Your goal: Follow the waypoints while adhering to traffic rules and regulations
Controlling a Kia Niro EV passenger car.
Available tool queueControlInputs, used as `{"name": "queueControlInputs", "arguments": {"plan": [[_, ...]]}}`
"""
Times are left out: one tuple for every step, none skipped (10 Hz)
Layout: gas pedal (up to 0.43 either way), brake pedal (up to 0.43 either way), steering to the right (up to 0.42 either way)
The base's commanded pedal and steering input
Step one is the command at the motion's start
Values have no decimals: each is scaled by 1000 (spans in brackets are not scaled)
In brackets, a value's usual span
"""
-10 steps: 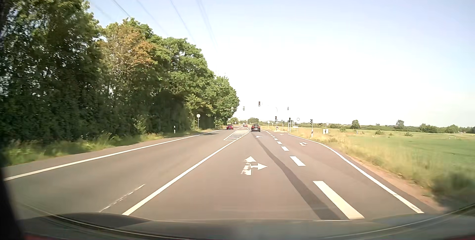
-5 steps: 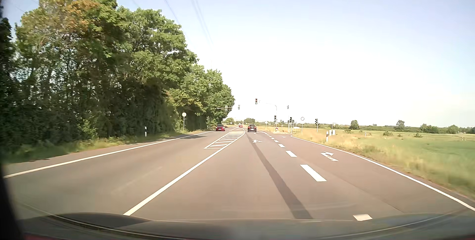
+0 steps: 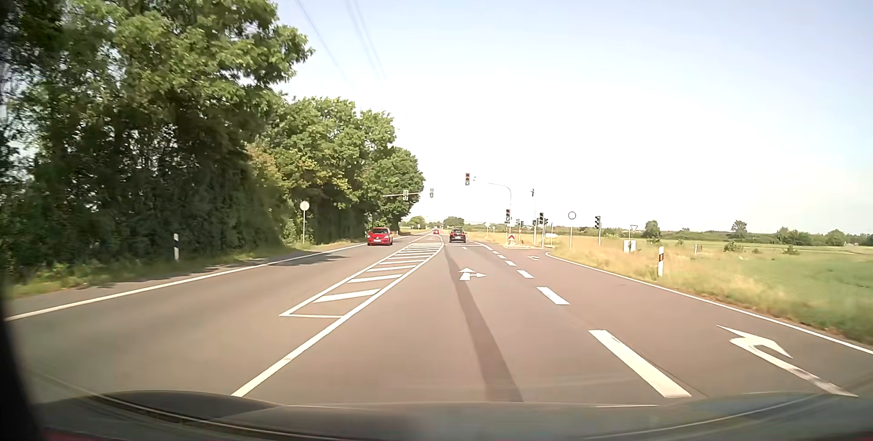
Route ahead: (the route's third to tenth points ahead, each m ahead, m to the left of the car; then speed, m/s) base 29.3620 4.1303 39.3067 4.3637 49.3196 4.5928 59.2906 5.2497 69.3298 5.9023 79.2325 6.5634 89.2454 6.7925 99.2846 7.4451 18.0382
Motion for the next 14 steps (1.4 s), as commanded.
{"name": "queueControlInputs", "arguments": {"plan": [[67,30,3],[67,30,1],[67,30,1],[67,30,0],[67,30,0],[67,30,-1],[67,30,0],[67,30,-1],[67,30,0],[67,30,0],[67,30,-1],[67,30,-3],[67,30,-4],[67,30,-4]]}}
